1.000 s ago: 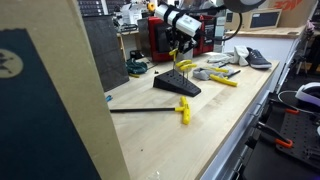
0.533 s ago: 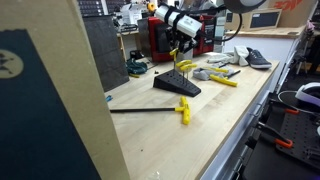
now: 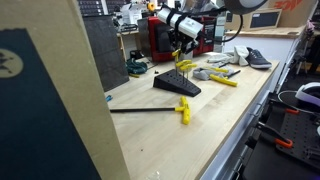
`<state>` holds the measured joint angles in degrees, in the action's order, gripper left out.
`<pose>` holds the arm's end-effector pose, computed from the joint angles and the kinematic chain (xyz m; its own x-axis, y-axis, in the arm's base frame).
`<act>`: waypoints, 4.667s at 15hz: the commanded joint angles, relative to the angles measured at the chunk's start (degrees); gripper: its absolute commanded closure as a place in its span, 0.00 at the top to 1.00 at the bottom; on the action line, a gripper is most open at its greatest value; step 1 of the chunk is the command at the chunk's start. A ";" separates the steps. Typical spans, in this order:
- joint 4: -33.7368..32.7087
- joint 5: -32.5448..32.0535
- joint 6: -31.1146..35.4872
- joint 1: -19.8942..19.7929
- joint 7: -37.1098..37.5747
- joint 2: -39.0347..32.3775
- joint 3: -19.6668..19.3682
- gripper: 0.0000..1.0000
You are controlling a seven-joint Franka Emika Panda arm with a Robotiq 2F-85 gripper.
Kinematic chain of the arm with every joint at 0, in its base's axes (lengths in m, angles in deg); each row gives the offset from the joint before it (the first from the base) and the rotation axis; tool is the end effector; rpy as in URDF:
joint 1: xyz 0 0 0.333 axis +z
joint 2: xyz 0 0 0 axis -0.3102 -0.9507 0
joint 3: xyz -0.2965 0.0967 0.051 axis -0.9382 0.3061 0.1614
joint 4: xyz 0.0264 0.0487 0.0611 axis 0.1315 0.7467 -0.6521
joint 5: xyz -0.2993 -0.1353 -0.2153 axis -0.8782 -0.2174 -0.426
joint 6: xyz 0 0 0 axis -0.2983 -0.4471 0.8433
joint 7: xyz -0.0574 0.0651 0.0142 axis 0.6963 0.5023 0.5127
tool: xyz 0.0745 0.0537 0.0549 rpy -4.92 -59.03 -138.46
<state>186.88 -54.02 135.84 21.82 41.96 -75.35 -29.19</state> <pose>0.4744 0.1553 0.3681 0.1066 -0.9783 0.1775 -0.8893 -0.1736 -0.4232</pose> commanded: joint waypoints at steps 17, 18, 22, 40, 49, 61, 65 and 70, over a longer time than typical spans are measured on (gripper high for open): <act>0.37 2.97 -0.77 0.23 2.84 -2.10 0.99 0.04; 0.40 2.95 -0.82 0.18 3.01 -1.84 1.05 0.04; 0.42 1.71 -0.88 -0.08 3.98 -0.87 0.99 0.04; 2.62 5.21 -3.69 0.21 4.65 4.56 0.97 0.04; 3.97 10.50 -4.08 -0.66 5.91 6.37 1.39 0.04; 3.93 9.76 -2.49 -2.94 10.52 4.58 1.15 0.04; 3.80 9.76 -2.21 -3.03 10.92 3.89 1.17 0.04; 3.48 9.20 -1.55 -2.91 11.61 2.98 1.23 0.04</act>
<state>190.23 -44.05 131.36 19.14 47.64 -71.78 -28.46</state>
